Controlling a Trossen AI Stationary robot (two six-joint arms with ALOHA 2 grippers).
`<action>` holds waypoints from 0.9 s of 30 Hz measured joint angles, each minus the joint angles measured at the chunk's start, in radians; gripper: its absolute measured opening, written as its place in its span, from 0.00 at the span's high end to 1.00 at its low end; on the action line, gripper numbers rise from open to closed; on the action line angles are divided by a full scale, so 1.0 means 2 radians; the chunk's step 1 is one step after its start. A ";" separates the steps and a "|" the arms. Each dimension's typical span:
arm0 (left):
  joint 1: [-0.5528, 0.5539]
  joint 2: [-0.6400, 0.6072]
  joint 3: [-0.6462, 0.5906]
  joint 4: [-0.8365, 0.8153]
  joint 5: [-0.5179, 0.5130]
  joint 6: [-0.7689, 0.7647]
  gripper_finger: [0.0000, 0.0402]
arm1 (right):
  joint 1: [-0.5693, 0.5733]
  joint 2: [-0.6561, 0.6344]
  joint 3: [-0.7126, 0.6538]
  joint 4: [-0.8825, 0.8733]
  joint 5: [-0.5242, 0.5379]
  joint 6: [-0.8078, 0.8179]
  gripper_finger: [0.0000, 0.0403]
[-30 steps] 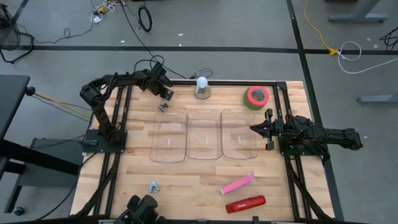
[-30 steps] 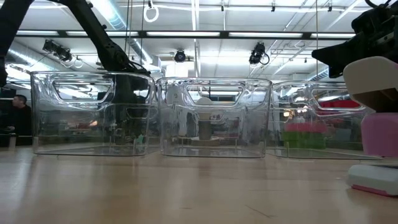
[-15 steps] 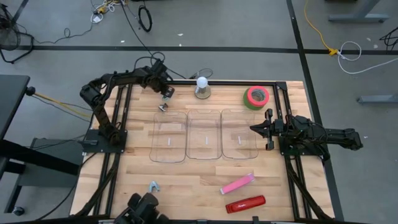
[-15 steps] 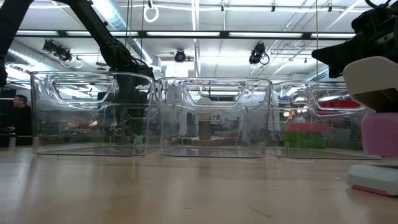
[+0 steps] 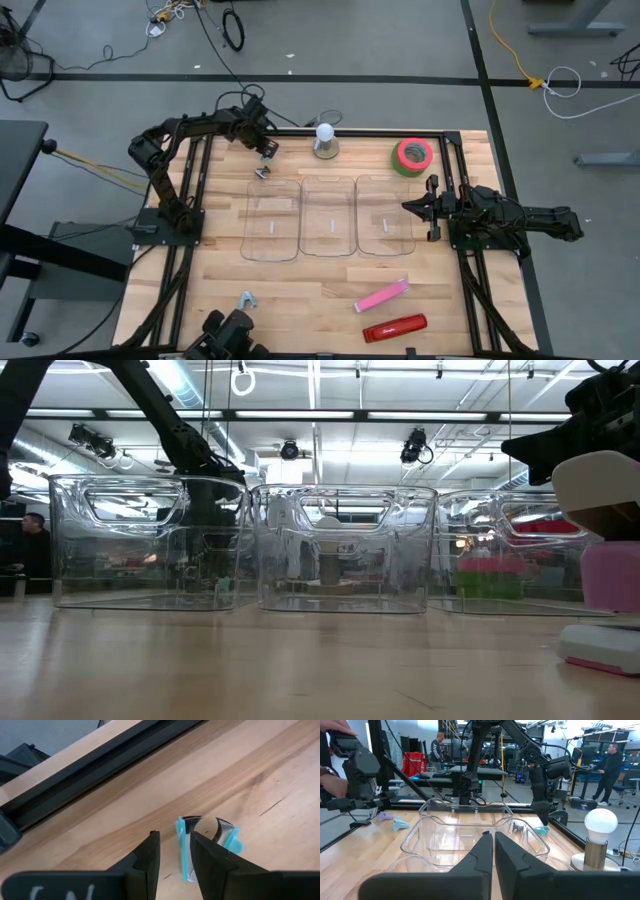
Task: Pick and place Stapler, Stapler remover, tape
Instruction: Put the top blue staple remover into the left transparent bin
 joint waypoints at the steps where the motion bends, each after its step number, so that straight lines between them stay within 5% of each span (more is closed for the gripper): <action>1: 0.000 0.000 0.000 0.000 0.000 0.000 0.73 | 0.000 0.000 0.000 0.000 0.000 0.000 0.95; 27: -0.001 0.014 0.000 0.007 0.006 -0.017 0.73 | 0.000 0.000 0.000 0.000 0.000 0.000 0.95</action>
